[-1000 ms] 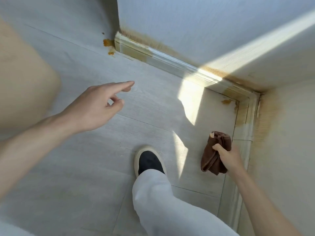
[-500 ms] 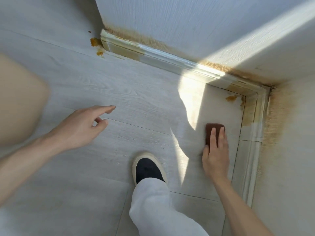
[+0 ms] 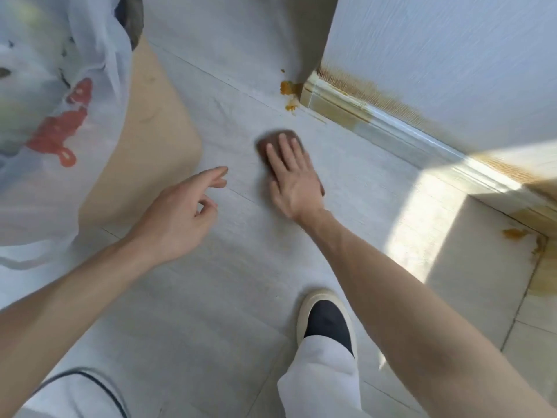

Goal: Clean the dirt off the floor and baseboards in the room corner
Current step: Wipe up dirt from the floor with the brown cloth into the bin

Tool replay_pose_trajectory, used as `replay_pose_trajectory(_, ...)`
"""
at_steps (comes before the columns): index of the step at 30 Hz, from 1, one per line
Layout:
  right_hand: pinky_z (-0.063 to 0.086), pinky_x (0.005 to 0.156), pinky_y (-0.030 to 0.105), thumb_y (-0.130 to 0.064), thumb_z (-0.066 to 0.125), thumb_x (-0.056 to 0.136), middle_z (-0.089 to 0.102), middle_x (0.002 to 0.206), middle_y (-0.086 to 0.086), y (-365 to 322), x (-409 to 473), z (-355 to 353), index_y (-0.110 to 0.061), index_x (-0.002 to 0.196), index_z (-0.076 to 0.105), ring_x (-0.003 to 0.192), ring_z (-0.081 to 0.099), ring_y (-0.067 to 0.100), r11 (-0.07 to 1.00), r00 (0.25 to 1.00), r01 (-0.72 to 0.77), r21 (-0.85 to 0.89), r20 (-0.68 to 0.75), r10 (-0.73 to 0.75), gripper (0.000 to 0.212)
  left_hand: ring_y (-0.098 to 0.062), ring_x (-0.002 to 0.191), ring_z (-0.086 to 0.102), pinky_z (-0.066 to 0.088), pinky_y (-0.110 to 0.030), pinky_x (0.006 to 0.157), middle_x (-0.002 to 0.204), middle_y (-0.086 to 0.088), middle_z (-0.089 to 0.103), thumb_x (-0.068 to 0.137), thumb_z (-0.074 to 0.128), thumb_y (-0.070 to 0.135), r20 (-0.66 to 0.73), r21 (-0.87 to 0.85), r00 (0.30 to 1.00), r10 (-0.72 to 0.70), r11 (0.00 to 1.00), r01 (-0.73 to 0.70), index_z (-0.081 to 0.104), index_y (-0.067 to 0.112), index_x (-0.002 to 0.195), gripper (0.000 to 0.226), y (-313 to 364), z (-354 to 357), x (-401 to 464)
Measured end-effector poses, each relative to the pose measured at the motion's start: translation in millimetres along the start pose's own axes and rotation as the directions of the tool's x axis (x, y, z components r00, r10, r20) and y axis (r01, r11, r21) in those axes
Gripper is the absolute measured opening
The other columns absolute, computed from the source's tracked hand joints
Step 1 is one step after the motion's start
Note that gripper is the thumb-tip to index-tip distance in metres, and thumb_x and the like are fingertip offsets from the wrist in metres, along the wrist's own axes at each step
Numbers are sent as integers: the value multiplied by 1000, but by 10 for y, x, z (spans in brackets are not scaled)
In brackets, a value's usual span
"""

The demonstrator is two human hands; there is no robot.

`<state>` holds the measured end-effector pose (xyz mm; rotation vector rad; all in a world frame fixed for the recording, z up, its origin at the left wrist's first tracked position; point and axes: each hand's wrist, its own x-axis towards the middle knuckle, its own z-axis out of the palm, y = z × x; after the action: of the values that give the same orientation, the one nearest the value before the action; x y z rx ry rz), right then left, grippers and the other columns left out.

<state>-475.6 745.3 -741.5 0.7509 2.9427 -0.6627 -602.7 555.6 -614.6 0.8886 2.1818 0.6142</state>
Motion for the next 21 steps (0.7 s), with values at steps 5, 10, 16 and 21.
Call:
replay_pose_trajectory(5, 15, 129, 45, -26, 47, 100, 20, 171, 5, -262, -975, 365, -24, 161, 34, 158, 15, 26, 893, 885, 448, -42, 164, -436, 62, -7, 108, 62, 47, -20, 76, 141, 17, 57, 98, 48, 5, -16, 3, 999, 45, 999, -45, 43, 33, 151, 60, 113, -31, 88)
replay_pose_trajectory(10, 30, 119, 59, -25, 42, 102, 23, 169, 15, 874, -1009, -123, -16, 160, 36, 156, 22, 36, 999, 994, -23, -27, -108, 20, 59, -2, 109, 62, 46, -23, 82, 141, 18, 56, 98, 41, 5, -59, -61, 997, 49, 997, -52, 41, 34, 153, 62, 168, -176, 3)
replay_pose_trajectory(16, 14, 126, 57, -31, 35, 96, 19, 167, 24, -80, -294, 82, -8, 160, 30, 155, 14, 45, 972, 955, -236, 4, -184, 233, 68, 1, 102, 66, 53, -41, 100, 136, 13, 58, 90, 35, 18, -158, -165, 986, 46, 984, -72, 37, 27, 155, 66, 127, -302, -216)
replay_pose_trajectory(21, 8, 128, 51, -25, 49, 99, 18, 171, 10, -1781, -1123, 958, -19, 161, 33, 158, 11, 33, 743, 685, 652, 150, 302, -663, 64, -1, 118, 62, 46, -37, 109, 145, 8, 55, 93, 36, 22, -231, -128, 971, 61, 987, -92, 29, 23, 160, 67, 129, -418, -257)
